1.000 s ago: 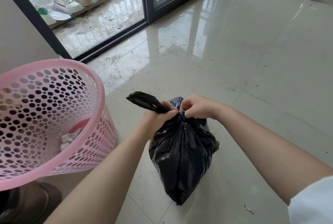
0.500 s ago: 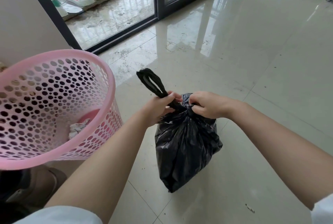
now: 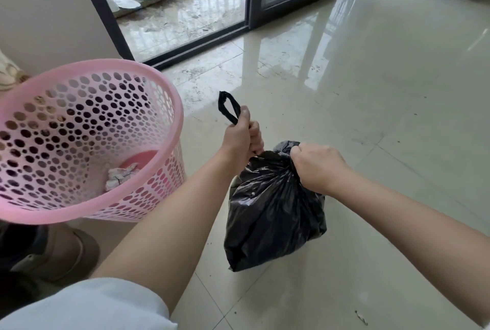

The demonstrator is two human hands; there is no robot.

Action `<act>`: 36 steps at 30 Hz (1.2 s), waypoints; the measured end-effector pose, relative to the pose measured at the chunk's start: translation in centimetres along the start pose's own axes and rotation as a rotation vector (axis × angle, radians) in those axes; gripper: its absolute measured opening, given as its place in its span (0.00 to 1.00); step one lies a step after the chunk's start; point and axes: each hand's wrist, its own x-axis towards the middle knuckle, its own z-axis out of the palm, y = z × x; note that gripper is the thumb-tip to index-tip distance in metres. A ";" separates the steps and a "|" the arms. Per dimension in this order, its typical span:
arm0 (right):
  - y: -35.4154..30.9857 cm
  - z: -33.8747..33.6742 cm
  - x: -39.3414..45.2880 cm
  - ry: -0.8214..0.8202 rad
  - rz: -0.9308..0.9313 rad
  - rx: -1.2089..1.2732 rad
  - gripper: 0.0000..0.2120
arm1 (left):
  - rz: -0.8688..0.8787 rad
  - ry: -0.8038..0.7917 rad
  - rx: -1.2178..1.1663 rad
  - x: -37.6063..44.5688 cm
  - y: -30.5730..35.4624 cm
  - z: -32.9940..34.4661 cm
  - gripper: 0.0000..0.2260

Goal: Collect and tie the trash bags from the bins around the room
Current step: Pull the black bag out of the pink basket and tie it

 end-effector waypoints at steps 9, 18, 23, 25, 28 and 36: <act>1.7 4.2 0.6 0.221 -0.046 -0.040 0.12 | 0.125 0.158 0.537 0.2 -0.5 0.2 0.24; 0.0 5.4 -0.6 0.206 -0.072 -0.109 0.14 | 0.061 0.116 0.898 -1.2 -1.5 -0.5 0.23; 0.6 5.2 -0.9 0.004 -0.085 -0.026 0.13 | -0.094 -0.044 0.685 -1.8 -0.2 -0.1 0.15; 1.3 4.9 -0.6 -0.015 -0.081 0.013 0.14 | -0.008 0.026 0.663 -1.8 1.2 -0.1 0.08; 2.6 4.2 0.0 -0.103 -0.074 0.248 0.14 | 0.179 0.257 0.866 -1.5 3.9 0.0 0.10; 2.8 1.9 1.9 -0.277 -0.020 0.330 0.17 | -0.040 0.026 1.259 -3.4 6.5 2.2 0.14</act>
